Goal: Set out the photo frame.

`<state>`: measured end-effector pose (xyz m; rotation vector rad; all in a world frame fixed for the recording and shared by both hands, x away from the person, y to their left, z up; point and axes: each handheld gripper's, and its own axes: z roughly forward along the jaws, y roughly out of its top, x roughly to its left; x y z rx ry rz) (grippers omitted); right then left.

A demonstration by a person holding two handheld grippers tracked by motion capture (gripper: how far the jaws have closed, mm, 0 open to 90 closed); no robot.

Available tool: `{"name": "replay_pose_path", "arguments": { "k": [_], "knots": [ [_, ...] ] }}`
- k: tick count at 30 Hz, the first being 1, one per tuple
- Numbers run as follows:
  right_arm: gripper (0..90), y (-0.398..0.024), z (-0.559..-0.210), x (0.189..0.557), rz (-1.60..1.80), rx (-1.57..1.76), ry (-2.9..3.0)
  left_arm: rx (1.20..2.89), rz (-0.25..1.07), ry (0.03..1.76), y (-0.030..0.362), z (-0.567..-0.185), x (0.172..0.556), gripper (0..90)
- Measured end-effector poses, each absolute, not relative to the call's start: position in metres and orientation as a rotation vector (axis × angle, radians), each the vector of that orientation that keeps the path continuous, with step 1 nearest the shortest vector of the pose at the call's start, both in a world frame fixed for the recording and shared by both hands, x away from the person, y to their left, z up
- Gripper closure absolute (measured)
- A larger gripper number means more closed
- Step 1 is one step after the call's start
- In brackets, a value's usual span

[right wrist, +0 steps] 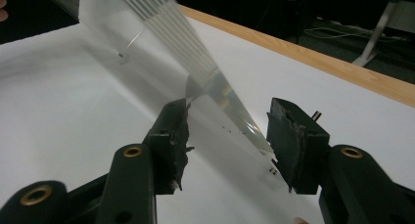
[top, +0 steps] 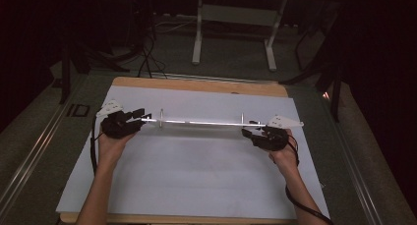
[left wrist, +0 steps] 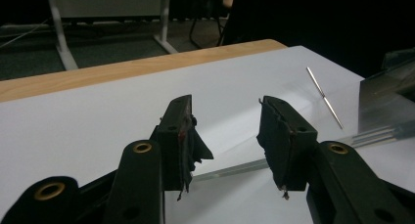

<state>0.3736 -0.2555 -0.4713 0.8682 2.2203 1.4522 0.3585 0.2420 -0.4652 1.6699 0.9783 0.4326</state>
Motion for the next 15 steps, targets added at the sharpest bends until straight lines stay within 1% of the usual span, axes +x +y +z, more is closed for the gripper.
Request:
{"name": "replay_pose_path", "arguments": {
  "k": [15],
  "knots": [
    [51.2, -0.2552, -0.4683, 0.3812, 1.466, 0.899, 2.193, 1.670, 0.435, 0.974, 0.2510, -0.4683, 0.3557, 55.5]
  ]
}}
